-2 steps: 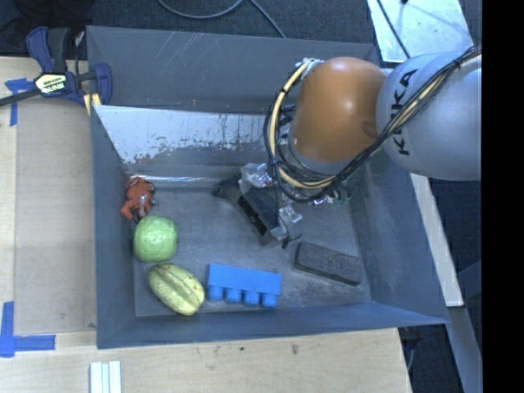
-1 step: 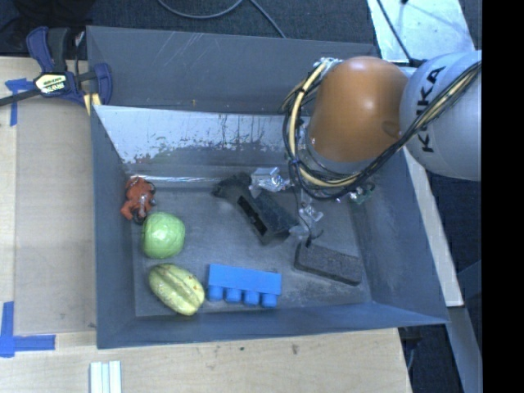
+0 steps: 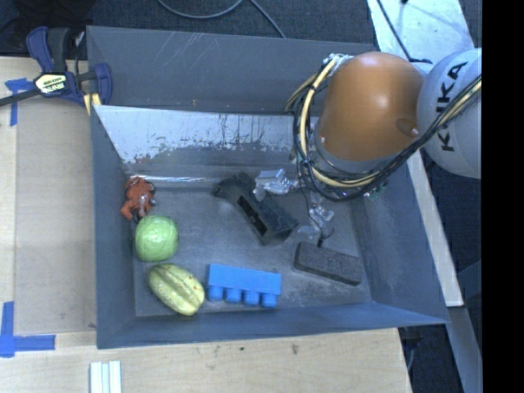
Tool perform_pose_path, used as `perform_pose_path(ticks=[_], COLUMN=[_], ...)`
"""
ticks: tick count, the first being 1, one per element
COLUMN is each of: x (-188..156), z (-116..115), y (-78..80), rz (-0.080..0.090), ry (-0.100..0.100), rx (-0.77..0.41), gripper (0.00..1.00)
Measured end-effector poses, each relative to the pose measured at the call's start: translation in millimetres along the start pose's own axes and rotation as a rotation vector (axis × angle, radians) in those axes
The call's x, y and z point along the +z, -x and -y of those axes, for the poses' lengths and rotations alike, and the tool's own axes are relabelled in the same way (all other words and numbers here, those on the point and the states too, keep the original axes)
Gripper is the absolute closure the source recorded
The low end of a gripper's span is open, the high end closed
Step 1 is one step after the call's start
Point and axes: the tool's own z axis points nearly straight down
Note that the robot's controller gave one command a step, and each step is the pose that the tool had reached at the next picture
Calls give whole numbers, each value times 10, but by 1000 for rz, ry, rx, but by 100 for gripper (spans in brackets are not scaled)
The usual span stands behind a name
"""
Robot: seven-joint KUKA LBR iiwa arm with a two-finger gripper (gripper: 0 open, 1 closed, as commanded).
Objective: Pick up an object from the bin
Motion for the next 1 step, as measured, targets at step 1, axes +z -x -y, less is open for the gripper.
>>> perform_pose_path(ticks=[1], x=[-67], z=[-189], y=[179], rz=[0], ry=[-3], rx=[183], gripper=[0])
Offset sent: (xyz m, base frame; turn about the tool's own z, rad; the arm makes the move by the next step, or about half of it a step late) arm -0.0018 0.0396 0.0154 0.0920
